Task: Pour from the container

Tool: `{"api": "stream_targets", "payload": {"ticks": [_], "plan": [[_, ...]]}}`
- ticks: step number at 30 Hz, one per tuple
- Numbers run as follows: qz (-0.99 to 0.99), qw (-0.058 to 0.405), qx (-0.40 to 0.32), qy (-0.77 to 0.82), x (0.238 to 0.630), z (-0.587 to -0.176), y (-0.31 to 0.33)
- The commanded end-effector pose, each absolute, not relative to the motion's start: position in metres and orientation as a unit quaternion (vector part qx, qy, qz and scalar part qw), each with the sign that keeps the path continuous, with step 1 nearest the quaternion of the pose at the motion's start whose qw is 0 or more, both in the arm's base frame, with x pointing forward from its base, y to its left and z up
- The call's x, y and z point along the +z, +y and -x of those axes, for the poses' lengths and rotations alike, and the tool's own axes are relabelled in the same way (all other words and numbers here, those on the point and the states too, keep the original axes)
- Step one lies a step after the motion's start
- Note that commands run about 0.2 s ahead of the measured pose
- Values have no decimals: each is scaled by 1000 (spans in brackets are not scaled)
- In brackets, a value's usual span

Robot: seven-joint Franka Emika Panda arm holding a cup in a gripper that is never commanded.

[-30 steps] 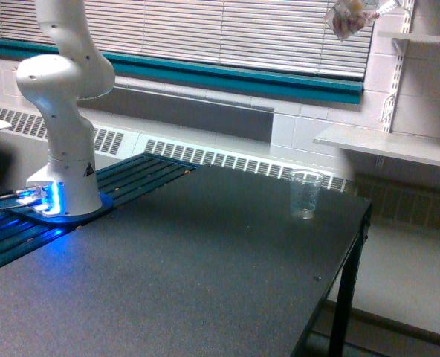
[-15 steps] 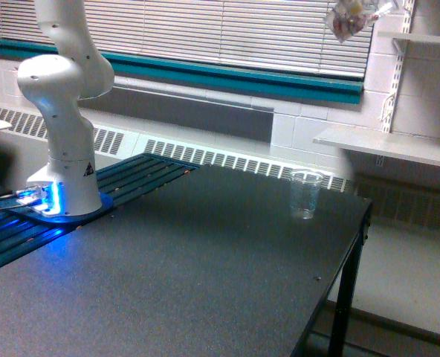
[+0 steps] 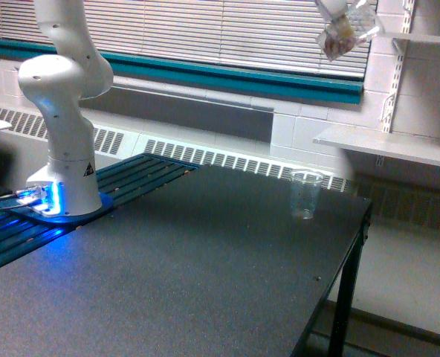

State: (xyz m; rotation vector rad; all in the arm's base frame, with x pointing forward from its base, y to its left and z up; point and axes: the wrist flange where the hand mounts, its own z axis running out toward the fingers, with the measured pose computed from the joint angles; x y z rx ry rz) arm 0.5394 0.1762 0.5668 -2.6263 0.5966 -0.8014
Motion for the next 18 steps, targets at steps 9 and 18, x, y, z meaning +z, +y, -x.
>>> {"api": "stream_targets", "payload": {"ticks": [9, 18], "plan": [[941, 178, -239, 159, 517, -507, 221], [951, 179, -196, 158, 482, -488, 226]]}}
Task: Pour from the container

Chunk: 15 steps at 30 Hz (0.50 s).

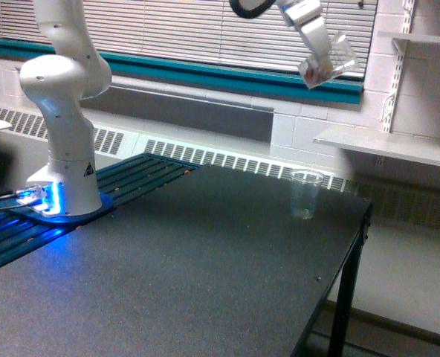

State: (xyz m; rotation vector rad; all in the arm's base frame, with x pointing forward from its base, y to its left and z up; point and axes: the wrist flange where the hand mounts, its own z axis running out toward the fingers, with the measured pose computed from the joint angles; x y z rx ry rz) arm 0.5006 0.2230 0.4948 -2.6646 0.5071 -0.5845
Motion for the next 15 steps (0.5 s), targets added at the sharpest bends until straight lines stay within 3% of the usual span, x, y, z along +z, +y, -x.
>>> {"api": "stream_targets", "payload": {"ticks": [1, 15], "plan": [[952, 180, -192, 159, 479, -486, 226], [959, 184, -148, 155, 439, -468, 232]]}}
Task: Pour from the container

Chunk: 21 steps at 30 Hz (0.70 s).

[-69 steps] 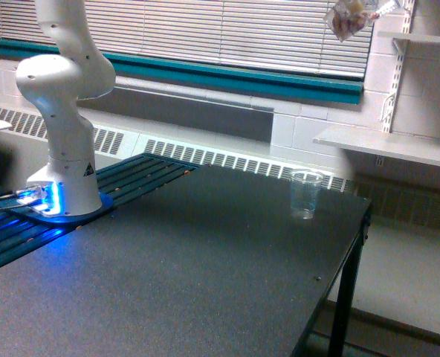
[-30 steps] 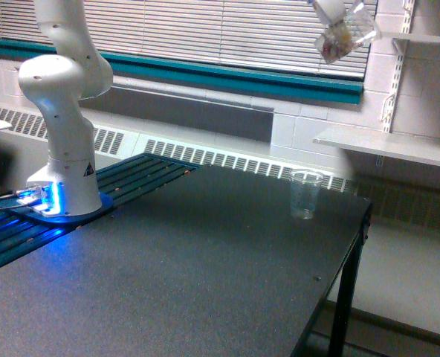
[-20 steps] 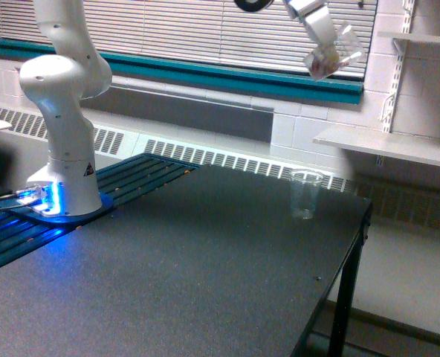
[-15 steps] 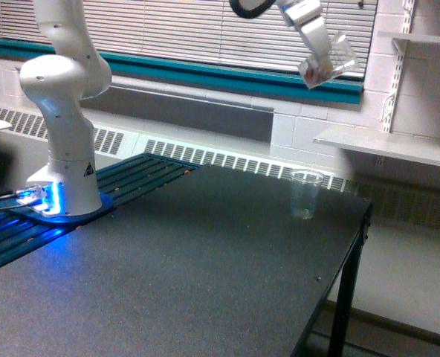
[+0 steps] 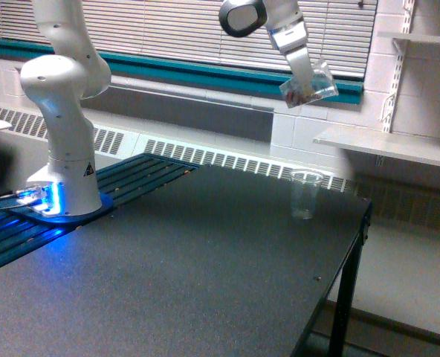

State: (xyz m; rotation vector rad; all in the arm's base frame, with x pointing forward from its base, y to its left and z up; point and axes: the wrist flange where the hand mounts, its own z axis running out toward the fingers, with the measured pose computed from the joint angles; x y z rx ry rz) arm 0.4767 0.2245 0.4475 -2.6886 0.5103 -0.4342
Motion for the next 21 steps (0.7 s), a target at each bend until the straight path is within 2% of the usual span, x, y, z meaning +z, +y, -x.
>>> {"api": "stream_targets", "payload": {"ticks": [1, 21], "plan": [[960, 184, -145, 155, 437, -468, 232], [965, 178, -82, 175, 384, -459, 234]]}}
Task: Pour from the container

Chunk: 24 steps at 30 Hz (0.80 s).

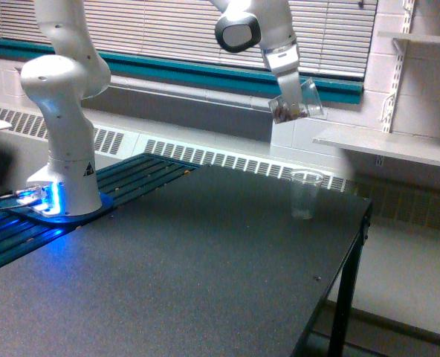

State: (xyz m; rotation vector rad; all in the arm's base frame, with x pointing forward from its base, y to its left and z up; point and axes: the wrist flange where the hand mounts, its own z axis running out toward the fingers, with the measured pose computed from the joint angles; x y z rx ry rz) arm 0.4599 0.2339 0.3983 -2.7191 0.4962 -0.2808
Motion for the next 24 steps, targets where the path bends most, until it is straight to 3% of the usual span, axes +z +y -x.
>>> {"api": "stream_targets", "payload": {"ticks": [1, 24], "plan": [[965, 178, -80, 176, 382, -459, 234], [971, 168, -18, 171, 329, -456, 250]]}}
